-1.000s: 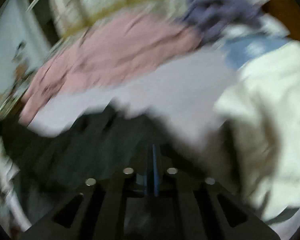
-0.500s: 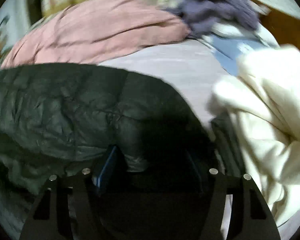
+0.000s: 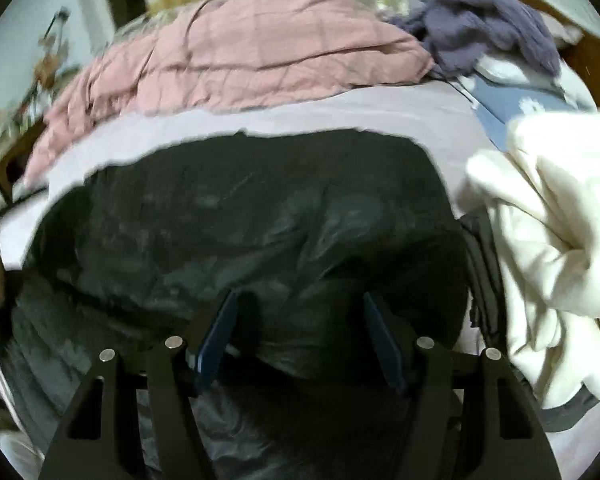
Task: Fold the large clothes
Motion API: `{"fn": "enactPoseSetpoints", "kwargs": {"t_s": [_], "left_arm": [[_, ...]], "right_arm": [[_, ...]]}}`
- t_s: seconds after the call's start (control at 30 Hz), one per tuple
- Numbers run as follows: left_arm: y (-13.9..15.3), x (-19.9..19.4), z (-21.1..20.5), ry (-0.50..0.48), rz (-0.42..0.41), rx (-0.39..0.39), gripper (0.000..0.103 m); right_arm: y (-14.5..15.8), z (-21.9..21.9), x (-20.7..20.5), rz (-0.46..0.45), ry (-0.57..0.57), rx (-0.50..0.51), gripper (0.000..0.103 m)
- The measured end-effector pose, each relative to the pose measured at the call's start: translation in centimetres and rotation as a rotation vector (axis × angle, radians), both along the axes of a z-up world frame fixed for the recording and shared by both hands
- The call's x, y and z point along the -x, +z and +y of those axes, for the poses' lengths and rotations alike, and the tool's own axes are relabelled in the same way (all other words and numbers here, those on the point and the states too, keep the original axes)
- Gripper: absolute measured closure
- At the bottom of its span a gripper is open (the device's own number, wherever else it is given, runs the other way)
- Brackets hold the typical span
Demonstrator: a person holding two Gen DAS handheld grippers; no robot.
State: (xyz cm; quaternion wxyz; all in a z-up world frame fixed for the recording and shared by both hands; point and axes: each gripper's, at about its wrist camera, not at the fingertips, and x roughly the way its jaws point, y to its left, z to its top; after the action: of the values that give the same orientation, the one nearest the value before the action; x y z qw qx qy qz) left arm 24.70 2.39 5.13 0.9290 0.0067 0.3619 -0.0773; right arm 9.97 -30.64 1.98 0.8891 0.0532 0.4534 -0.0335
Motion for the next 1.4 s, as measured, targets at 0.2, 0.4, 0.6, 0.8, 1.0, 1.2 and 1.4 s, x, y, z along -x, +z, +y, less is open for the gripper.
{"fn": "enactPoseSetpoints", "kwargs": {"t_s": [0.2,0.4,0.6,0.8,1.0,1.2,1.4], "left_arm": [[-2.1,-5.6,-4.3,0.028,0.190,0.089,0.045],[-7.8,-10.5,-6.1,0.008,0.500,0.204,0.094],[0.2,-5.1,-6.4,-0.054,0.106,0.042,0.095],[4.2,1.8,-3.7,0.009,-0.111,-0.177,0.095],[2.9,3.9,-0.3,0.051,-0.074,-0.233,0.094],[-2.3,4.0,-0.3,0.104,0.056,-0.319,0.094],[-7.0,3.3,-0.8,0.113,0.125,-0.362,0.093]], "right_arm": [[-3.7,-1.8,1.7,0.040,-0.184,-0.021,0.037],[-4.3,-1.1,1.4,0.052,-0.160,0.044,0.035],[-3.1,-1.4,2.0,-0.039,-0.169,0.024,0.035],[1.2,-0.3,3.9,-0.262,-0.119,-0.025,0.035],[0.8,0.0,4.4,-0.238,-0.112,-0.165,0.047],[-2.1,0.5,1.8,-0.074,-0.108,-0.094,0.062],[-3.8,-3.5,-0.8,0.001,-0.157,-0.163,0.071]]}}
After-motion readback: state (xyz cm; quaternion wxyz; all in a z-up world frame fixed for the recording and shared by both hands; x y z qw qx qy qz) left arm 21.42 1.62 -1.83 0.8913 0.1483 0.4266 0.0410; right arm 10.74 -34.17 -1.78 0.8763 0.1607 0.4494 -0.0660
